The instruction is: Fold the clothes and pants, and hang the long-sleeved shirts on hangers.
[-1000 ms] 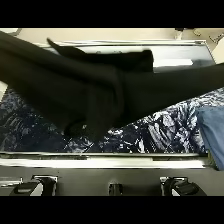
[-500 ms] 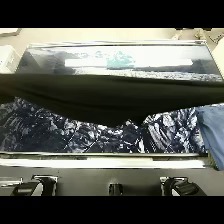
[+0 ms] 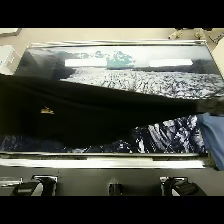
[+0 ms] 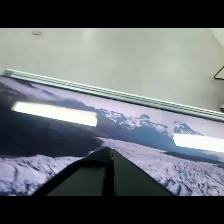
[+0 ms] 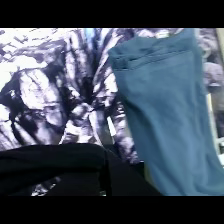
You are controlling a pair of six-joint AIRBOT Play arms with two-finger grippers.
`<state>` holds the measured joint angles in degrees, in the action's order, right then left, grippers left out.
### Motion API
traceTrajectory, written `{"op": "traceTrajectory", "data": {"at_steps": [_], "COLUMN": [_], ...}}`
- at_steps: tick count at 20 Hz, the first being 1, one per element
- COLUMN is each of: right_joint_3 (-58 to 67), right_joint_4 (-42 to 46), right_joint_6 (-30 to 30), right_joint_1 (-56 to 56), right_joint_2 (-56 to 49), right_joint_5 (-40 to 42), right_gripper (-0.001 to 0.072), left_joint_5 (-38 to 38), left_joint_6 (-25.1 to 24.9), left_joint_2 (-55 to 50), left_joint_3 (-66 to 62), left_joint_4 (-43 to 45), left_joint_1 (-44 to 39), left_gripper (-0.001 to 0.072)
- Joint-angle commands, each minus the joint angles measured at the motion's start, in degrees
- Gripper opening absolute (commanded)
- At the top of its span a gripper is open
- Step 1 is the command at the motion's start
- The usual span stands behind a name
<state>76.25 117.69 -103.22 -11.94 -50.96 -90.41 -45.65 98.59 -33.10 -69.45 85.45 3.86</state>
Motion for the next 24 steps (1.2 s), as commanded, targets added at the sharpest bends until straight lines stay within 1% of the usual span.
{"op": "traceTrajectory", "data": {"at_steps": [1,3,5,6,7,8,9,10,11,12,13,14,16,18,19,20,21,22,23,24], "right_joint_3": [-11.1,-15.3,-15.5,-15.5,-15.5,-15.5,-15.6,-15.6,-15.6,-15.6,-15.6,-15.6,-15.6,-15.6,-15.6,-15.6,-15.6,-15.6,-15.6,-15.6], "right_joint_4": [-7.2,-8.8,-9.9,-10.4,-10.8,-11.1,-11.8,-12.1,-12.1,-12.1,-12.1,-12.1,-12.6,-14.5,-16.0,-17.8,-19.6,-21.4,-22.7,-23.5], "right_joint_6": [-3.8,-3.8,-3.8,-3.8,-3.8,-3.8,-3.7,-3.5,-3.5,-2.8,-1.4,-0.8,-0.8,-0.7,-0.7,-0.7,-0.7,-0.6,-0.5,0.0], "right_joint_1": [0.0,0.0,0.0,0.0,0.0,0.0,0.0,0.0,0.0,0.0,0.0,0.0,0.0,0.0,0.0,0.0,0.0,0.0,0.0,0.0], "right_joint_2": [-5.5,-11.6,-18.4,-21.3,-23.5,-24.9,-25.7,-25.9,-25.9,-25.9,-25.9,-25.9,-25.9,-25.9,-25.9,-25.9,-25.9,-25.9,-25.9,-25.9], "right_joint_5": [13.0,20.0,20.2,19.2,17.8,16.5,15.3,15.3,15.3,15.3,15.3,14.8,13.6,13.9,14.1,14.7,15.4,16.1,16.6,16.9], "right_gripper": [0.0035,0.0035,0.0035,0.0036,0.0036,0.0036,0.0036,0.0036,0.0036,0.0036,0.0036,0.0036,0.0036,0.0036,0.0036,0.0036,0.0036,0.0036,0.0036,0.0036], "left_joint_5": [4.2,9.9,17.9,19.4,18.6,15.8,10.3,4.4,-1.7,-7.8,-13.4,-18.1,-26.6,-32.5,-32.7,-30.7,-26.8,-21.6,-16.4,-11.8], "left_joint_6": [0.0,-0.5,-0.6,-0.6,-0.3,-0.3,0.5,2.7,2.8,1.7,-2.9,-5.5,-5.8,-7.5,-7.6,-7.6,-8.7,-10.9,-13.4,-15.7], "left_joint_2": [-6.8,-14.6,-23.3,-28.0,-32.1,-35.8,-39.2,-41.8,-43.9,-45.1,-45.2,-44.8,-42.9,-40.5,-39.0,-37.4,-35.8,-34.7,-34.6,-34.8], "left_joint_3": [2.9,3.7,3.7,3.5,3.5,3.5,3.4,3.5,3.5,3.4,3.4,3.3,3.8,8.7,13.4,19.5,25.6,31.6,36.4,39.6], "left_joint_4": [-7.1,-9.4,-9.5,-9.5,-9.9,-11.8,-15.6,-19.9,-23.3,-23.8,-23.4,-23.1,-23.1,-23.1,-23.4,-25.4,-29.8,-36.7,-44.1,-50.5], "left_joint_1": [-0.1,-1.2,-4.0,-5.8,-7.4,-9.1,-10.8,-11.8,-12.5,-12.6,-11.5,-8.9,-1.8,2.6,2.9,2.3,1.0,-0.8,-2.9,-5.1], "left_gripper": [0.0025,0.0025,0.0025,0.0026,0.0026,0.0027,0.0031,0.0136,0.0472,0.0720,0.0719,0.0719,0.0719,0.0714,0.0686,0.0582,0.0578,0.0570,0.0526,0.0526]}}
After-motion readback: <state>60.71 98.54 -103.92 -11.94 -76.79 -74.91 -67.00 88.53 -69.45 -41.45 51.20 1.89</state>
